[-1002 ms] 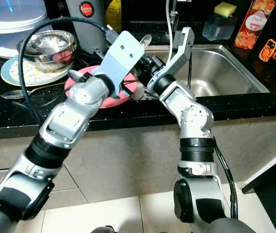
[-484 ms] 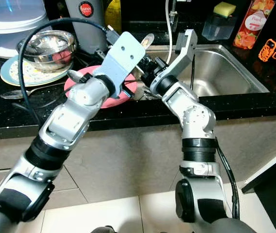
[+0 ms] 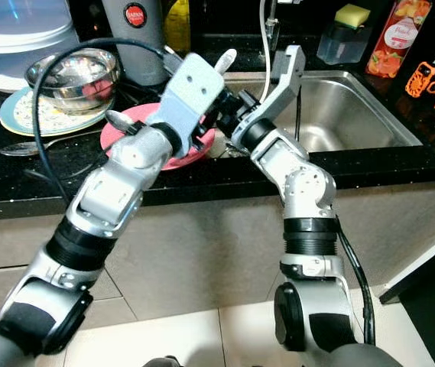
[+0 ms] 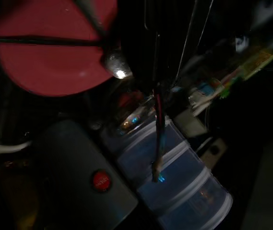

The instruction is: Kitchen organization

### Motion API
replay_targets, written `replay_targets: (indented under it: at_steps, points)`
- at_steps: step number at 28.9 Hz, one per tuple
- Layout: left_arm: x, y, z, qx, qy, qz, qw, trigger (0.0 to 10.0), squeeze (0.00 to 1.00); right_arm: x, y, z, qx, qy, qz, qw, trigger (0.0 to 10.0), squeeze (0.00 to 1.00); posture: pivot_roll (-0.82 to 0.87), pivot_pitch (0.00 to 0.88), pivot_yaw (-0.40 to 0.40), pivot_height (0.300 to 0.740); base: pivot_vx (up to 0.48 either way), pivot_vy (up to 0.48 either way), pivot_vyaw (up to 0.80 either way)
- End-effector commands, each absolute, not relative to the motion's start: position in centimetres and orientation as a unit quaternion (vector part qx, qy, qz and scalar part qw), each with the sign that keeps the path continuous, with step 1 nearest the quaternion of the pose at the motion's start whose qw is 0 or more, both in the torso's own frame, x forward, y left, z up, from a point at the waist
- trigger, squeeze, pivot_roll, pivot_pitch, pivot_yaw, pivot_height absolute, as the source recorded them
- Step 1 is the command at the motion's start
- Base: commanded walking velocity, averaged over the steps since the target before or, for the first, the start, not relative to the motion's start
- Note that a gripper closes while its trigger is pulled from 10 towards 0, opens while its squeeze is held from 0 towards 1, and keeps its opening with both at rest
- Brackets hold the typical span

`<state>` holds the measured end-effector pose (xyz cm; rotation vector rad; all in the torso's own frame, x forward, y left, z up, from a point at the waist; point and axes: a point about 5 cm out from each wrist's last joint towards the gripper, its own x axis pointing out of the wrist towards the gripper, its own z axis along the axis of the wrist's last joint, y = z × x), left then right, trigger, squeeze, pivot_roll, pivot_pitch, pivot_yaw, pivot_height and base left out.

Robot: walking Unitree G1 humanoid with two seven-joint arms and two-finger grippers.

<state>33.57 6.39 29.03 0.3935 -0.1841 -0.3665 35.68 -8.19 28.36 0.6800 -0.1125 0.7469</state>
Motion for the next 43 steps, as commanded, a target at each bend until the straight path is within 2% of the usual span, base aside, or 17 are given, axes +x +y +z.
replay_targets:
  at_steps: [1,4,5,7,8,9,10,11,12,18,23,33,39,41,43]
  points:
    - [33.3,6.6,30.4,0.151,-0.120,-0.178,0.965,10.0,0.00,36.4,-8.7,28.1,0.317,-0.053,0.325,0.889,10.0,0.00,0.18,0.012,-0.047,0.740,0.000,0.000,0.00]
    - [32.9,6.8,31.0,0.119,-0.134,-0.186,0.966,10.0,0.00,37.2,-9.4,27.9,0.314,-0.056,0.287,0.903,10.0,0.00,0.18,0.012,-0.047,0.740,0.000,0.000,0.00]
    - [32.4,6.9,31.6,0.088,-0.148,-0.202,0.964,10.0,0.00,38.1,-10.4,27.6,0.308,-0.057,0.237,0.920,10.0,0.00,0.18,0.013,-0.049,0.740,0.000,0.000,0.00]
    - [32.4,6.9,31.6,0.088,-0.148,-0.202,0.964,10.0,0.00,38.1,-10.4,27.6,0.308,-0.057,0.237,0.920,10.0,0.00,0.18,0.013,-0.049,0.740,0.000,0.000,0.00]
    - [31.9,6.9,32.1,0.064,-0.161,-0.217,0.961,10.0,0.00,39.0,-11.4,27.4,0.302,-0.058,0.190,0.932,10.0,0.00,0.18,0.013,-0.049,0.740,0.000,0.000,0.00]
    - [31.9,6.9,32.1,0.064,-0.161,-0.217,0.961,10.0,0.00,39.0,-11.4,27.4,0.302,-0.058,0.190,0.932,10.0,0.00,0.18,0.013,-0.049,0.740,0.000,0.000,0.00]
    - [31.2,6.8,32.4,0.047,-0.175,-0.238,0.954,10.0,0.00,40.2,-13.0,26.8,0.298,-0.060,0.108,0.947,10.0,0.00,0.19,0.014,-0.051,0.740,0.000,0.000,0.00]
    - [31.2,6.8,32.4,0.047,-0.175,-0.238,0.954,10.0,0.00,40.2,-13.0,26.8,0.298,-0.060,0.108,0.947,10.0,0.00,0.19,0.014,-0.051,0.740,0.000,0.000,0.00]
    - [31.1,6.8,32.4,0.042,-0.173,-0.240,0.954,10.0,0.00,40.9,-14.3,26.1,0.278,-0.062,0.042,0.958,10.0,0.00,0.19,0.017,-0.056,0.740,0.000,0.000,0.00]
    - [31.1,7.1,32.3,0.033,-0.168,-0.234,0.957,10.0,0.00,41.4,-16.6,25.4,0.310,-0.070,-0.027,0.948,10.0,0.00,0.21,0.021,-0.067,0.740,0.000,0.000,0.00]
    - [31.1,7.5,32.1,0.030,-0.161,-0.227,0.960,10.0,0.00,41.8,-18.0,25.5,0.328,-0.070,-0.054,0.941,10.0,0.00,0.21,0.020,-0.069,0.740,0.000,0.000,0.00]
    - [31.5,7.5,31.9,0.031,-0.152,-0.221,0.963,10.0,0.00,41.9,-17.6,24.6,0.320,-0.066,-0.055,0.943,10.0,0.00,0.20,0.016,-0.063,0.740,0.000,0.000,0.00]
    - [31.6,7.6,31.7,0.034,-0.148,-0.218,0.964,10.0,0.00,42.0,-16.9,25.4,0.329,-0.088,-0.013,0.940,10.0,0.00,0.21,0.016,-0.062,0.740,0.000,0.000,0.00]
    - [31.6,7.7,31.7,0.034,-0.146,-0.217,0.965,10.0,0.00,42.0,-15.9,25.4,0.295,-0.090,0.014,0.951,10.0,0.00,0.21,0.015,-0.060,0.740,0.000,0.000,0.00]
    - [31.7,7.7,31.6,0.035,-0.145,-0.216,0.965,10.0,0.00,41.9,-14.5,24.9,0.204,-0.084,0.037,0.975,10.0,0.00,0.21,0.015,-0.060,0.740,0.000,0.000,0.00]
